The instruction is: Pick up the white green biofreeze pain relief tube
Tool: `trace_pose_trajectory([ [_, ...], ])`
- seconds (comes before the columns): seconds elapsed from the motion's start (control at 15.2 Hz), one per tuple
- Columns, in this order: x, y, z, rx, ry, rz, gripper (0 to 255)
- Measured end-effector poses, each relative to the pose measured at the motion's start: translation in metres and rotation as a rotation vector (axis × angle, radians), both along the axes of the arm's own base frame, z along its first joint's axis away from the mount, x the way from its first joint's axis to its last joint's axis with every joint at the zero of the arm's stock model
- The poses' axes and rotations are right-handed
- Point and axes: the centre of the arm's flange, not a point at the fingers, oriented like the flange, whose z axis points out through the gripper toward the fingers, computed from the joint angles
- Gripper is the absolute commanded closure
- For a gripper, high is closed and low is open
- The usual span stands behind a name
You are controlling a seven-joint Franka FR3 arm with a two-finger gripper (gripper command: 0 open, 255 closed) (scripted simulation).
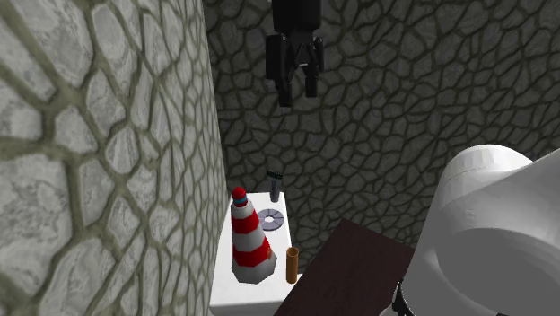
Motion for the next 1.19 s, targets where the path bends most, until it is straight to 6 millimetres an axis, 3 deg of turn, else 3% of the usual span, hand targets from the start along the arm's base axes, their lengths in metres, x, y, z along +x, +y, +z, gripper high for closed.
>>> trace_pose_trajectory([
  [0.2, 0.007, -0.007, -0.010, 0.001, -0.001, -0.006, 0],
  [1.19, 0.100, -0.117, -0.147, 0.020, -0.018, -0.074, 0],
])
